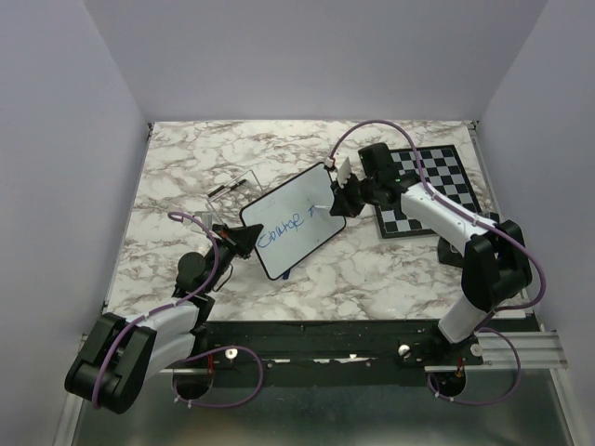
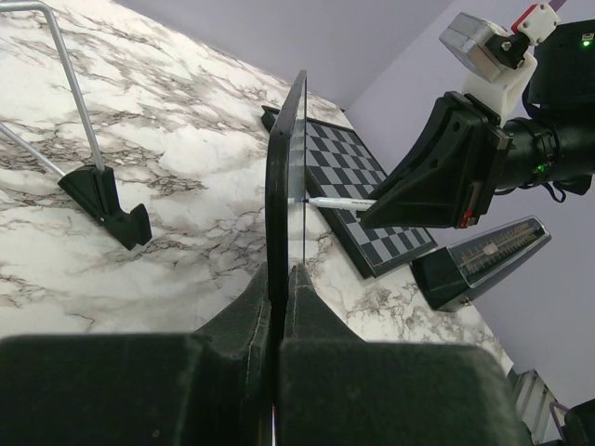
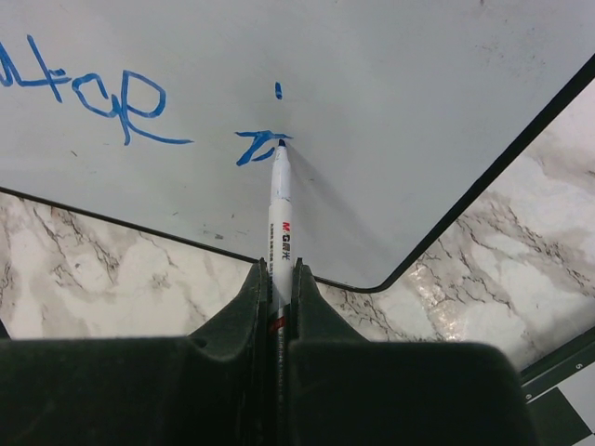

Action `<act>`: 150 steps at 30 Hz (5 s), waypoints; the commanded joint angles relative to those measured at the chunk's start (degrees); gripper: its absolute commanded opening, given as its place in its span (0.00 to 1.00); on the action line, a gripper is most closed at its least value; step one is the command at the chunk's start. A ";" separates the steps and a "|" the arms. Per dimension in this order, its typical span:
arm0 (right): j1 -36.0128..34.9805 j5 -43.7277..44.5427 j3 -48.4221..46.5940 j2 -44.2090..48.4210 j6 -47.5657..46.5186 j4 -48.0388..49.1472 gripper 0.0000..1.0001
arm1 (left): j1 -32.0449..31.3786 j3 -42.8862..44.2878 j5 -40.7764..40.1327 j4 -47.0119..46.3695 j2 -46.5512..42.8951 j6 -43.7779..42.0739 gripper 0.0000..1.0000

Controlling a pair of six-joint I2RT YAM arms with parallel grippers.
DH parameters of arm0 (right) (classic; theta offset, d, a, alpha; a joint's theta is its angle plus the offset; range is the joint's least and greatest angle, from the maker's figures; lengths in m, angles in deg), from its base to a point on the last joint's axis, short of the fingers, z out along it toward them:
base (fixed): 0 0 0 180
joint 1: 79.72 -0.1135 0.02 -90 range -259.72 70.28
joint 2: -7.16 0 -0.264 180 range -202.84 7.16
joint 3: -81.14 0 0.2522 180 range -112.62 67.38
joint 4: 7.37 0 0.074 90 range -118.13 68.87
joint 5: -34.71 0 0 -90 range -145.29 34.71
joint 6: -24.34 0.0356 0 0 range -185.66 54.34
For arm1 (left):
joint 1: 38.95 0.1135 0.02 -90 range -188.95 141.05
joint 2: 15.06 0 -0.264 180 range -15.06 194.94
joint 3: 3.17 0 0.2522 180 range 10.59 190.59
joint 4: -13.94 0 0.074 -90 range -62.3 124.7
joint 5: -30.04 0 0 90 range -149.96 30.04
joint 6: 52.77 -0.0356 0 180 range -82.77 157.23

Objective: Write a sentence on the whiteboard

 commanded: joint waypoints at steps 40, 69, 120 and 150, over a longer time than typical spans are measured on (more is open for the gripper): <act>0.74 1.84 -2.77 -2.40 1.51 -1.39 0.01 | -0.41 -1.23 1.96 -0.64 -0.48 -2.02 0.00; 1.54 0.61 -0.66 -3.11 -0.77 -4.29 0.00 | -0.41 -1.05 1.96 -0.55 -0.40 -2.19 0.00; 2.59 -11.52 4.35 8.67 -2.53 -3.32 0.01 | -0.41 -1.40 1.52 2.43 -3.03 -3.25 0.00; -6.80 -9.23 9.98 11.47 -1.66 1.41 0.01 | -0.41 -1.23 -0.15 1.82 -2.51 -1.32 0.00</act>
